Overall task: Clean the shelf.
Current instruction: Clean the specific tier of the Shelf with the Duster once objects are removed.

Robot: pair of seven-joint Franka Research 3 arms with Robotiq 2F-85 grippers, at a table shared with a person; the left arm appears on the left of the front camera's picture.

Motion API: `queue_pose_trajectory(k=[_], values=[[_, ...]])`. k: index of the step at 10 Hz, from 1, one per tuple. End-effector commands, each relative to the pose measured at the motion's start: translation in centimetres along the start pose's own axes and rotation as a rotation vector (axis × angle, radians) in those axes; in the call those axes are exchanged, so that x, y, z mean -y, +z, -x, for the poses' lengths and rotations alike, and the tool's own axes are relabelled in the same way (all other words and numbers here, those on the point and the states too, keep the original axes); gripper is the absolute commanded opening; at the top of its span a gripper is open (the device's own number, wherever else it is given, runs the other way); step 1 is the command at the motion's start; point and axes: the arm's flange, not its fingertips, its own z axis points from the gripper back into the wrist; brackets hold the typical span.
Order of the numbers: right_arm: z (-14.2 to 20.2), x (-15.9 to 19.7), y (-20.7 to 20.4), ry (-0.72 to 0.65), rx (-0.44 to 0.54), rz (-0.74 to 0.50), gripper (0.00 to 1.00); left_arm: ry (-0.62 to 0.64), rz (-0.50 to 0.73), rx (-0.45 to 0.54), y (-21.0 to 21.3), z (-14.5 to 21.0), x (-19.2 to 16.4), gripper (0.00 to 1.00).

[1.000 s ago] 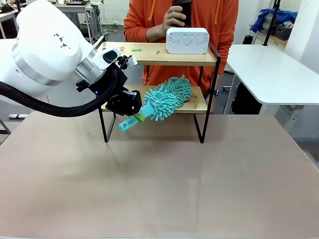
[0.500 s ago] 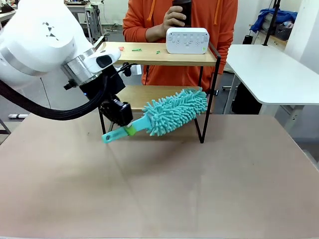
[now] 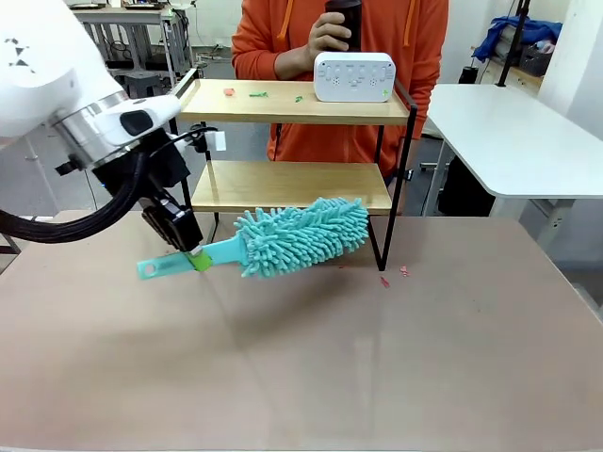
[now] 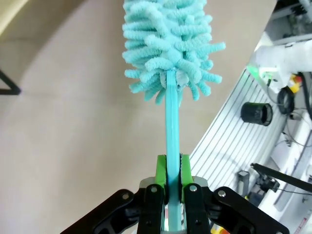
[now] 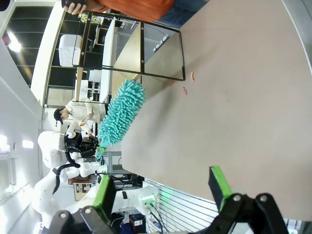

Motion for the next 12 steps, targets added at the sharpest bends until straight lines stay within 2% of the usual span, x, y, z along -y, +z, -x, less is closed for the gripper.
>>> queue_pose_trajectory(k=[1,2,3,4,6,7,9,11,12], values=[[0.0,-0.1,-0.3,0.024,0.012,-0.017,1.0,-0.011,0.003,0.024,0.3,1.5,-0.1,0.12],[0.0,-0.1,-0.3,0.024,0.012,-0.017,1.0,-0.001,0.011,0.029,0.7,1.7,-0.1,0.12],[0.0,-0.1,-0.3,0.024,0.012,-0.017,1.0,-0.014,0.07,0.012,2.3,3.4,0.0,0.12],[0.0,-0.1,-0.3,0.024,0.012,-0.017,1.0,-0.02,0.117,0.009,5.2,6.2,-0.4,0.12],[0.0,-0.1,-0.3,0.024,0.012,-0.017,1.0,0.013,0.081,0.026,10.3,15.4,-1.4,0.12],[0.0,-0.1,-0.3,0.024,0.012,-0.017,1.0,0.03,0.119,0.117,12.0,19.7,-1.9,0.12],[0.0,-0.1,-0.3,0.024,0.012,-0.017,1.0,0.191,0.157,0.318,13.9,26.9,-3.9,0.12],[0.0,-0.1,-0.3,0.024,0.012,-0.017,1.0,0.363,0.266,0.517,15.0,30.9,-7.3,0.12],[0.0,-0.1,-0.3,0.024,0.012,-0.017,1.0,0.41,0.324,0.566,15.5,32.3,-9.0,0.12]])
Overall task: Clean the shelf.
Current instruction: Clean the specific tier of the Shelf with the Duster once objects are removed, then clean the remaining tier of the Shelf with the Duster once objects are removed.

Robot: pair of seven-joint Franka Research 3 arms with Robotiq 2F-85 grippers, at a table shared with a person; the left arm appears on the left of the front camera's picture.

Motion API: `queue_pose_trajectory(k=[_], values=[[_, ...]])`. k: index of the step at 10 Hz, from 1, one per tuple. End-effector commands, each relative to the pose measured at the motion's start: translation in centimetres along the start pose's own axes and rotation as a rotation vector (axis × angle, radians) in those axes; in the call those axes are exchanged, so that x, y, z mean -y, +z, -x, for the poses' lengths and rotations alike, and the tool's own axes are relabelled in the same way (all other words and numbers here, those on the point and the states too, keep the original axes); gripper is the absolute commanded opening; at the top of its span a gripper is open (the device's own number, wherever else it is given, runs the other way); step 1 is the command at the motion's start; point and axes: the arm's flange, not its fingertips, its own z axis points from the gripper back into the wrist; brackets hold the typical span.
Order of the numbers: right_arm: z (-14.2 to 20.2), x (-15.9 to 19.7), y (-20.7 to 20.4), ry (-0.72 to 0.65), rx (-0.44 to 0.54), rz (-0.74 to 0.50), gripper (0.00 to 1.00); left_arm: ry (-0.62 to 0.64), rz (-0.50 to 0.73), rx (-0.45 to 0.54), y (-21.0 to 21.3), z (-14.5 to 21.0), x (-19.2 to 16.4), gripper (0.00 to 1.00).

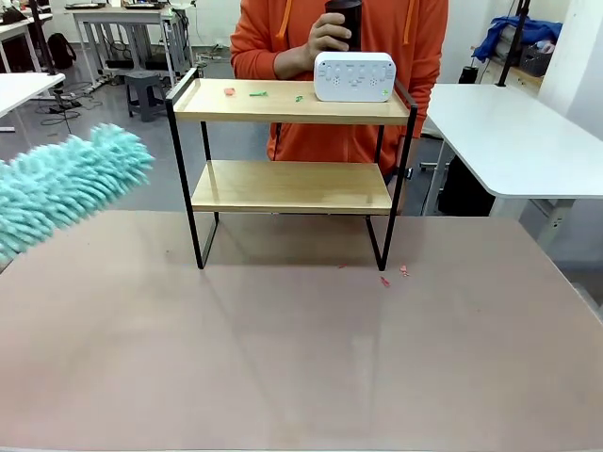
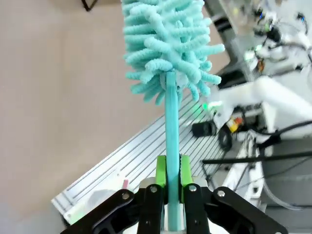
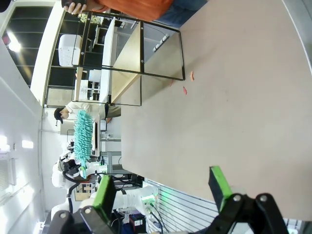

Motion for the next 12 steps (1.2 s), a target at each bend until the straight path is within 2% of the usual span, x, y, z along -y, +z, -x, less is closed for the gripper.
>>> queue_pose_trajectory(k=[1,2,3,12], values=[[0.1,-0.1,-0.3,0.026,0.013,-0.018,1.0,0.077,0.142,0.124,0.6,-1.8,-2.4,0.12],[0.1,-0.1,-0.3,0.026,0.013,-0.018,1.0,0.128,0.157,0.134,0.5,-2.6,-2.8,0.12],[0.1,-0.1,-0.3,0.026,0.013,-0.018,1.0,0.067,0.058,0.062,0.6,0.2,-1.9,0.12],[0.1,-0.1,-0.3,0.026,0.013,-0.018,1.0,0.067,0.058,0.062,0.6,0.2,-1.9,0.12]])
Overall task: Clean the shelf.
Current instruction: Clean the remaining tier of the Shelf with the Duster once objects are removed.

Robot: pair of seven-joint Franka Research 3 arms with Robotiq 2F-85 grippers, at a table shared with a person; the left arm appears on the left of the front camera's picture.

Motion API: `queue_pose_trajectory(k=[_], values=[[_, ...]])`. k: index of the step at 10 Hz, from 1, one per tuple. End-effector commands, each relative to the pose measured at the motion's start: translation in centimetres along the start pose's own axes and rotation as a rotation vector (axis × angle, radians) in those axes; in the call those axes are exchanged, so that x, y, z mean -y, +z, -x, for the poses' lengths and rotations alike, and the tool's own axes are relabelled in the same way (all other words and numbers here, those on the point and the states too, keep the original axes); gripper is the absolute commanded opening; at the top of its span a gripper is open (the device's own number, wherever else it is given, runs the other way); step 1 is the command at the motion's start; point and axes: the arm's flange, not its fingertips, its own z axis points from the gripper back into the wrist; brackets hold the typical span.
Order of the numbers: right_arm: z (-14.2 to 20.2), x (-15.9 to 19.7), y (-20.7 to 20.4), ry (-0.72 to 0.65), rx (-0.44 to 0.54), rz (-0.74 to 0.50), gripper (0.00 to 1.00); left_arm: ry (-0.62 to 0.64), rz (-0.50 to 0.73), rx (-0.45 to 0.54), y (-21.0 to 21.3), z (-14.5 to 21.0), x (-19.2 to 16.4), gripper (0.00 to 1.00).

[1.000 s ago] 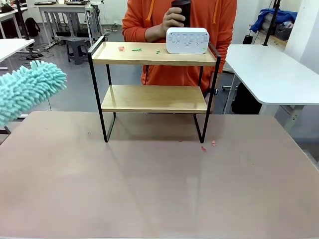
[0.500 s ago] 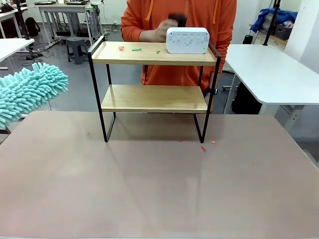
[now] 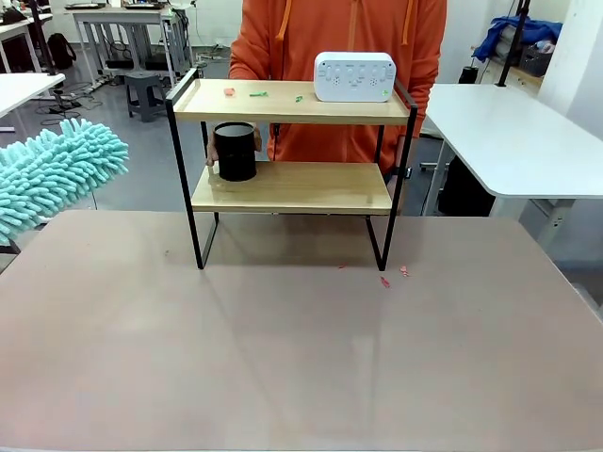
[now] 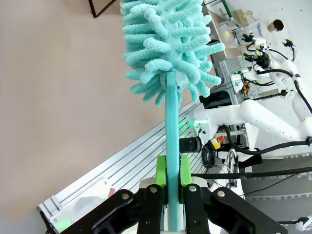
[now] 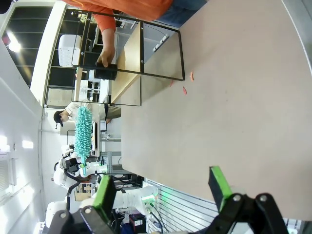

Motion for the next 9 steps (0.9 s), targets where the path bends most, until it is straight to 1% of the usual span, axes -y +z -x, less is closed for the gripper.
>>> queue_pose_trajectory(k=[1,9], values=[[0.05,-0.09,-0.3,0.026,0.013,-0.018,1.0,-0.025,0.005,-0.004,-0.05,0.27,-0.1,0.12],[0.05,-0.09,-0.3,0.026,0.013,-0.018,1.0,-0.025,0.005,-0.004,-0.05,0.27,-0.1,0.12]])
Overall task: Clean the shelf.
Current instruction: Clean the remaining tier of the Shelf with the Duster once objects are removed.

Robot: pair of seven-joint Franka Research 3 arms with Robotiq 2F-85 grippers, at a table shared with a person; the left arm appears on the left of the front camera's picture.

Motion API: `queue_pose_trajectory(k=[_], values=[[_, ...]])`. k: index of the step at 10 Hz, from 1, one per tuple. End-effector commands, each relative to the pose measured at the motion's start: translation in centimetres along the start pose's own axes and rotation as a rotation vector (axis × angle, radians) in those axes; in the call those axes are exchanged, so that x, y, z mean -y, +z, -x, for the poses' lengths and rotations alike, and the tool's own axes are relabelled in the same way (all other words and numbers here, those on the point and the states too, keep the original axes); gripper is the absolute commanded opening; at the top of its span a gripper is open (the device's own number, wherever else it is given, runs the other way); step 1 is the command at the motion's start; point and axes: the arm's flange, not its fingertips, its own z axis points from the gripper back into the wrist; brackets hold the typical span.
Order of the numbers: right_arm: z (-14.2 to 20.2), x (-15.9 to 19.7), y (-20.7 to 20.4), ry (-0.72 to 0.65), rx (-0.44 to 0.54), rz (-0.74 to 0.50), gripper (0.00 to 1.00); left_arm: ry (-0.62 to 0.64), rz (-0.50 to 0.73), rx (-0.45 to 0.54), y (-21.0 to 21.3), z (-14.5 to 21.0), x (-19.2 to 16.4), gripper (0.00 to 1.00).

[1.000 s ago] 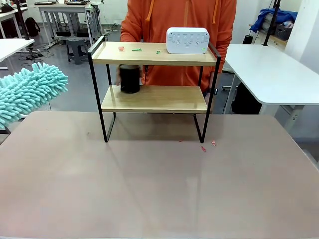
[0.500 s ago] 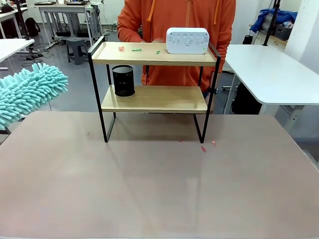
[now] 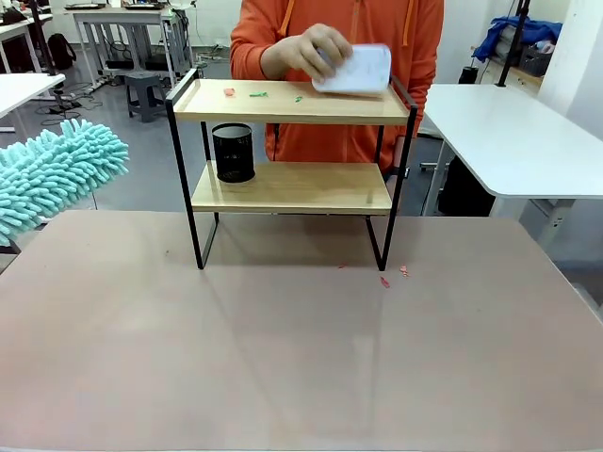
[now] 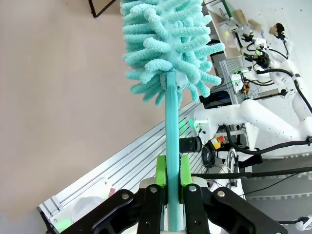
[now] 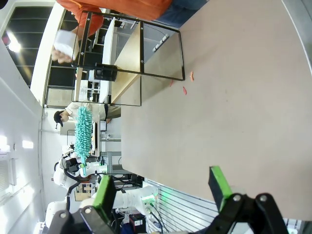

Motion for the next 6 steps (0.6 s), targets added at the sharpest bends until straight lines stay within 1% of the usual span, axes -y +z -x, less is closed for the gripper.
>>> queue_pose_trajectory(k=[1,2,3,4,6], values=[[0.0,-0.1,-0.3,0.026,0.013,-0.018,1.0,0.0,0.0,0.0,0.0,0.0,0.0,0.12],[0.0,-0.1,-0.3,0.026,0.013,-0.018,1.0,0.066,-0.045,0.024,0.3,-0.7,0.6,0.12],[0.0,-0.1,-0.3,0.026,0.013,-0.018,1.0,0.103,-0.043,0.054,1.1,-1.6,2.2,0.12],[0.0,-0.1,-0.3,0.026,0.013,-0.018,1.0,0.114,-0.058,0.09,2.4,-2.9,4.8,0.12],[0.0,-0.1,-0.3,0.026,0.013,-0.018,1.0,0.114,-0.117,0.142,5.3,-6.7,11.4,0.12]])
